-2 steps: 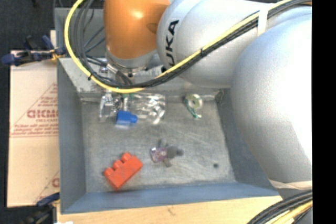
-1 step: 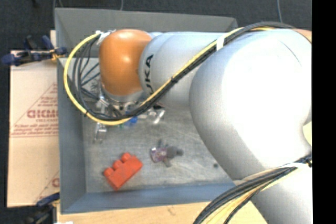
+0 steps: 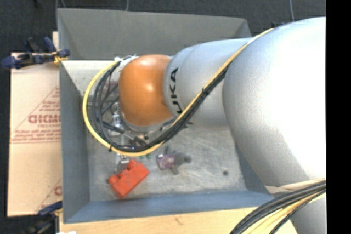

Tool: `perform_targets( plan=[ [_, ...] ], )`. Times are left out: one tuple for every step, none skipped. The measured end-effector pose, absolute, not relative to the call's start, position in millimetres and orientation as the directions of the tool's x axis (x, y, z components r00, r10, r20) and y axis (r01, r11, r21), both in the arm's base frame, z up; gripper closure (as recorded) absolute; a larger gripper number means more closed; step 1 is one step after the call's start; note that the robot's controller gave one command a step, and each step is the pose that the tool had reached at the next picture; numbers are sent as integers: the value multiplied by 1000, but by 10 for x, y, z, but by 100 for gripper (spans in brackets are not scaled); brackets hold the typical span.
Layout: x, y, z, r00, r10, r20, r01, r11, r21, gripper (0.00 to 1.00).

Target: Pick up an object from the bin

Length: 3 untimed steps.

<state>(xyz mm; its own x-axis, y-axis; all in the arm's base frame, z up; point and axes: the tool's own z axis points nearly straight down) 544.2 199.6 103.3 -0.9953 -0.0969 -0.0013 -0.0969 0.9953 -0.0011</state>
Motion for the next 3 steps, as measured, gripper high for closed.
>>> perform_targets(
  plan=[
    [5000,1165,1100,-998,-1,-60,-1,1000,13,0],
    [5116,659,1034,-976,-210,-59,-210,978,6,0],
    [5102,727,1038,-977,-205,-60,-206,979,2,0]
  ],
)
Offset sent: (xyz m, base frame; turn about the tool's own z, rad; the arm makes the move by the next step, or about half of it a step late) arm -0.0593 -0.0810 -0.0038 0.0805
